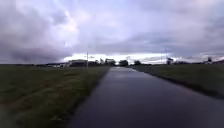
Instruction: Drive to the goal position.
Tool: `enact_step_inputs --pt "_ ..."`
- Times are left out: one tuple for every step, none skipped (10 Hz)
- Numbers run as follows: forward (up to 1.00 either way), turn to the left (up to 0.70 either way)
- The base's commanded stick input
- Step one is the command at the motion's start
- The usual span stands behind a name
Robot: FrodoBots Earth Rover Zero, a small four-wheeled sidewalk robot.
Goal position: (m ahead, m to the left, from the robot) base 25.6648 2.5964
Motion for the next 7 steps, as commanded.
enact_step_inputs --pt "0.7 0.0" --pt "0.7 0.0" --pt "0.7 0.0" --pt "0.7 0.0" --pt "0.7 0.0" --pt "0.7 0.0" --pt "0.7 -0.03"
